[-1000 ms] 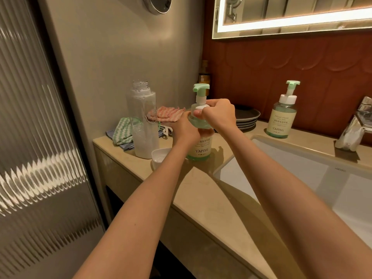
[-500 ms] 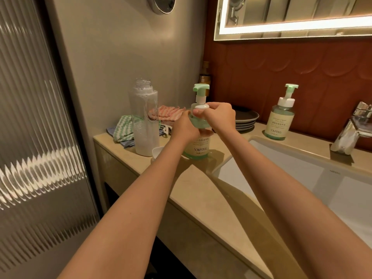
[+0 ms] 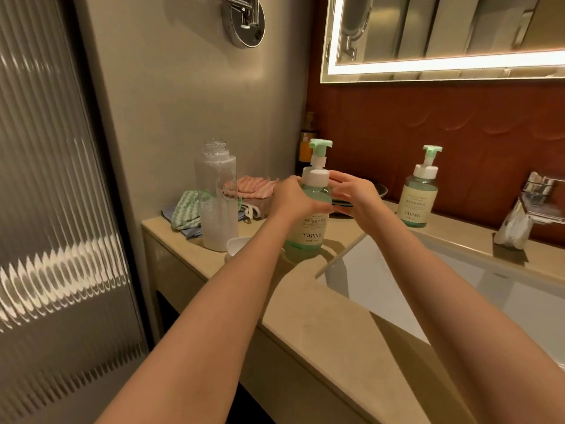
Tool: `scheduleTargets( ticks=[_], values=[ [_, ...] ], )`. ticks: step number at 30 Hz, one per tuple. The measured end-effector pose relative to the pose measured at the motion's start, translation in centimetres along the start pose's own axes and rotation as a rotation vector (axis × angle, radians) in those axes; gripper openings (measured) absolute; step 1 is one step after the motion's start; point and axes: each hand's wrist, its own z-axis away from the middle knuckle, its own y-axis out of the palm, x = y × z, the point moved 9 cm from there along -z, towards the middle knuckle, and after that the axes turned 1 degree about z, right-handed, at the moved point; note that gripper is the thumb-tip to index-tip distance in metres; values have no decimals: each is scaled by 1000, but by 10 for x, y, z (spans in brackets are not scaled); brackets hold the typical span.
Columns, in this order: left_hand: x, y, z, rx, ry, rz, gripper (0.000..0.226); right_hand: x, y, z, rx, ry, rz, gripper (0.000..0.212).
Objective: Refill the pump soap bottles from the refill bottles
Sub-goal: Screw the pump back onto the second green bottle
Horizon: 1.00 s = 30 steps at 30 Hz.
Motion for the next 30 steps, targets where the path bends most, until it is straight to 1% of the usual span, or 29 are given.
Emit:
scheduleTargets(
  ticks=[3,5,7,11,13,15,17,19,21,22,24,25,26,28,29,30],
  values=[
    [-30,13,-3,26,58,17,80,2,-32,1,-80,27,-141,58],
    [-41,22,-5,24,60,48,80,1,-52,2,-92,24,-166,66],
    [-48,33,-8,23,48,76,83,-6,-69,4,-65,24,-85,70],
    [-68,70,-14,76,72,133,82,-30,-92,8,60,76,140,73],
    [-82,90,-15,101,83,149,80,-38,-102,9,50,81,220,71],
    [-96,113,-16,126,90,153,77,-35,-119,10,-45,23,279,66],
    [-109,134,-16,158,108,177,73,-28,-139,14,-183,-73,297,62],
    [-120,154,-14,195,126,223,71,-25,-163,19,-326,-126,358,61],
    [-130,172,-16,237,123,277,73,-27,-186,22,-430,-123,474,63],
    [-134,180,-17,258,105,322,78,-30,-196,22,-466,-111,512,64],
    [-143,195,-18,342,67,400,91,-36,-219,21,-534,-74,520,65],
    [-147,206,-18,409,51,407,91,-40,-229,19,-558,-53,506,65],
    [-151,216,-17,479,50,399,81,-43,-236,17,-572,-39,490,65],
    [-157,233,-14,575,39,369,48,-48,-246,9,-586,-19,470,65],
    [-157,240,-15,579,25,356,42,-51,-249,5,-593,-7,466,64],
    [-156,245,-19,572,19,351,44,-54,-251,1,-603,1,460,63]
  ],
)
